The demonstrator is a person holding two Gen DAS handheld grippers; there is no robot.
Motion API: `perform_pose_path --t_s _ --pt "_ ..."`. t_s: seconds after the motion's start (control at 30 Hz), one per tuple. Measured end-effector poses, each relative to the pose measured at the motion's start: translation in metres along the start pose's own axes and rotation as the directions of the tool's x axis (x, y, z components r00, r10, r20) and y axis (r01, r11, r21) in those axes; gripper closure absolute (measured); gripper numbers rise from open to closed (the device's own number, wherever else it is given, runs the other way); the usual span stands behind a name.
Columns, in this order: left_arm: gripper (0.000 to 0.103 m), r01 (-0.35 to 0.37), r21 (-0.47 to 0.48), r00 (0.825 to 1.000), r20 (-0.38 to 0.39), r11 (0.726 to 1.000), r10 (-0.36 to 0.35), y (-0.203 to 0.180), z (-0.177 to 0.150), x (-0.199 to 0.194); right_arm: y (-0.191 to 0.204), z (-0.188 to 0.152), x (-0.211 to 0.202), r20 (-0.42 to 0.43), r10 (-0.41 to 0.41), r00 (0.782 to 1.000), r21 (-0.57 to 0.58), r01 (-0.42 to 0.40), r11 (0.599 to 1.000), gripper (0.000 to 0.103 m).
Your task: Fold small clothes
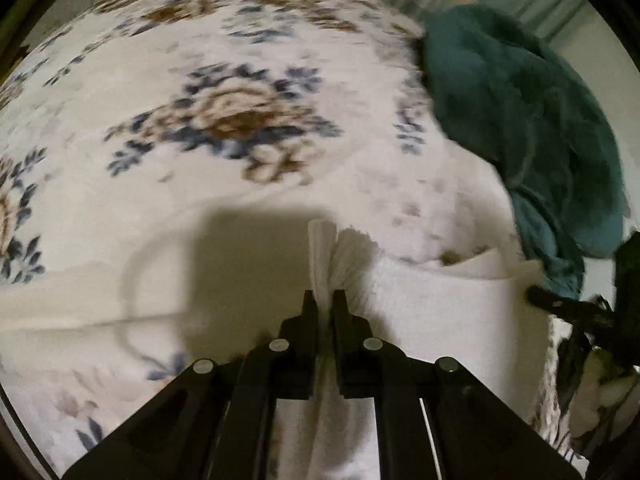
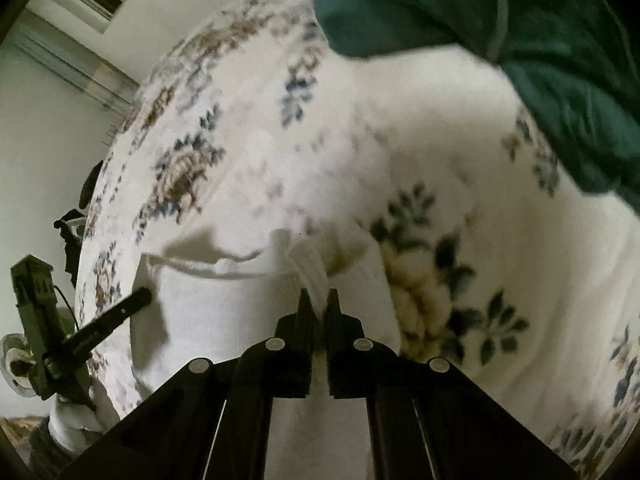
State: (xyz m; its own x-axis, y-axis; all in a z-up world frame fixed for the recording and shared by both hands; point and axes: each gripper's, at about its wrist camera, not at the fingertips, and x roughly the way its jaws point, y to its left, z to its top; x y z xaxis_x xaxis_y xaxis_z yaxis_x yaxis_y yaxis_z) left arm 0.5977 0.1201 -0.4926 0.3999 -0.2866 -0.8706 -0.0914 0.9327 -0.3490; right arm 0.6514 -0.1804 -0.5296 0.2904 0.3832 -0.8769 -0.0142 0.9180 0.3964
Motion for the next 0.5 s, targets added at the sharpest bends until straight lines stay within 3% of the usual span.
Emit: perform_pose_path --t_s 0.1,0.23,0.33,0.37,0.4,0.43,0.47,0.5 --pt "0.098 -0.021 -0.048 0.996 -0.085 0.999 0.017 0.021 0.003 0.030 -0.003 0.011 0.016 -0.019 -0.027 0.999 0.031 0.028 0.999 0.099" --pt "0.097 -0.037 -0.017 0.988 -0.152 0.999 0.034 0.020 0.000 0.050 -0.007 0.016 0.054 -0.107 -0.124 0.987 0.004 0.125 0.992 0.099" --pt "0.093 0.032 -0.087 0.987 -0.156 0.996 -0.046 0.026 0.002 0.037 -0.011 0.013 0.060 -0.153 -0.094 0.984 0.008 0.097 0.995 0.097" --pt "0.083 0.074 -0.129 0.984 -0.151 0.989 -0.094 0.030 0.002 0.028 -0.013 0.012 0.056 -0.159 -0.059 0.985 0.026 0.064 0.998 0.086" --pt "0.064 0.111 -0.156 0.981 -0.140 0.982 -0.133 0.033 0.000 0.021 -0.015 0.010 0.052 -0.171 -0.030 0.985 0.040 0.037 0.999 0.076" --pt "0.049 0.164 -0.185 0.975 -0.120 0.969 -0.188 0.037 -0.005 0.013 -0.019 0.006 0.043 -0.184 0.016 0.983 0.063 -0.005 0.998 0.049" --pt "0.020 0.206 -0.218 0.968 -0.100 0.954 -0.232 0.041 -0.011 0.005 -0.024 0.002 0.036 -0.183 0.058 0.981 0.087 -0.042 0.995 0.031" --pt "0.016 0.244 -0.248 0.959 -0.084 0.938 -0.272 0.045 -0.019 -0.002 -0.030 -0.005 0.028 -0.173 0.108 0.979 0.113 -0.089 0.990 0.027"
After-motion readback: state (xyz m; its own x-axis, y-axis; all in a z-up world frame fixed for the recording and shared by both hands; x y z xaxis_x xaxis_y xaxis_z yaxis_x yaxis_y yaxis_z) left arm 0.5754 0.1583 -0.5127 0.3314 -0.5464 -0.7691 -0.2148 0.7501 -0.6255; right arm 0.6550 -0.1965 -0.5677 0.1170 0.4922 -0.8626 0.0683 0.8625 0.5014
